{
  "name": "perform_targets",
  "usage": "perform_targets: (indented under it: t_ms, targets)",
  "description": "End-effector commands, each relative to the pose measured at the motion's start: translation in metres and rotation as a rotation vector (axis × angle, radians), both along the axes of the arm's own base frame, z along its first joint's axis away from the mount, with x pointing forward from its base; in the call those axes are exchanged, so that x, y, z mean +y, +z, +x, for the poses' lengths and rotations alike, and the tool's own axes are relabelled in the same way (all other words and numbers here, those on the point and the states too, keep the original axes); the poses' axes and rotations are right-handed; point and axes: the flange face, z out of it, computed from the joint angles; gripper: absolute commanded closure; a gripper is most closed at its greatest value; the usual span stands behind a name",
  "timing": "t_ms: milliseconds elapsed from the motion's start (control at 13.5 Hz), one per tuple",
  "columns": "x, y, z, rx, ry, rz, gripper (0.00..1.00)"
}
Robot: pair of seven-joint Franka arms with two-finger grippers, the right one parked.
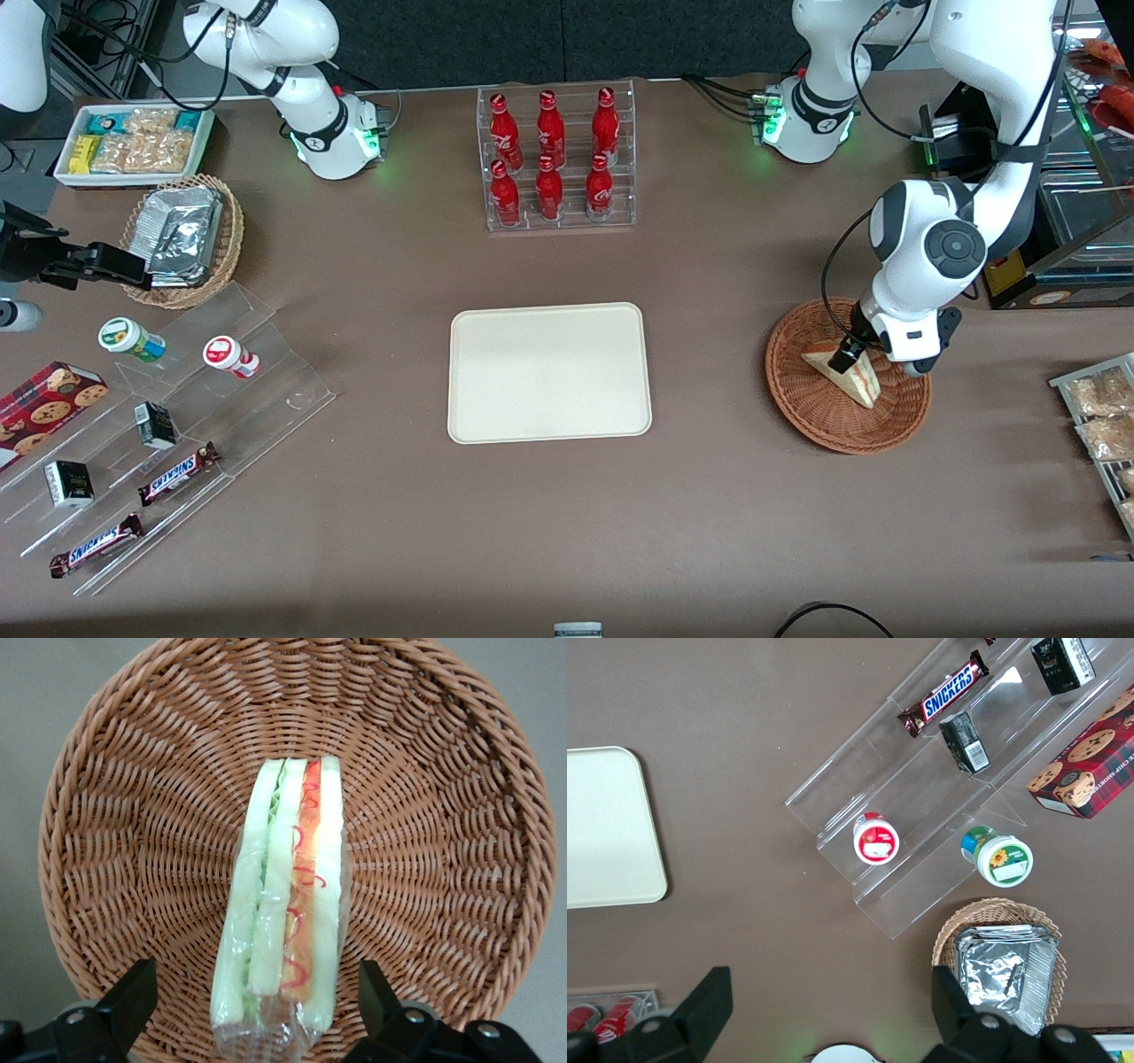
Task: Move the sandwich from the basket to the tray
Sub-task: 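Close the left gripper on the sandwich's wrapped edge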
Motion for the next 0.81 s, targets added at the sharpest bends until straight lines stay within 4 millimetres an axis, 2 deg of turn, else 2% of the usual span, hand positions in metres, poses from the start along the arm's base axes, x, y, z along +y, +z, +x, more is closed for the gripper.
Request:
perform_targets:
  t_ms: [0,222,296,593,741]
  targets:
    - [-0.003,-0.006,0.000,-0.013,0.008,0.010,0.08]
    - [-0.005,-0.003,0.006,-0.025,0.041,0.007,0.88]
    - [-0.005,-0.001,0.008,-0.028,0.041,0.007,1.00]
    - [-0.011,0.021,0.021,-0.049,0.050,0.007,1.00]
    - [-0.030,0.046,0.029,0.006,0.019,0.023,1.00]
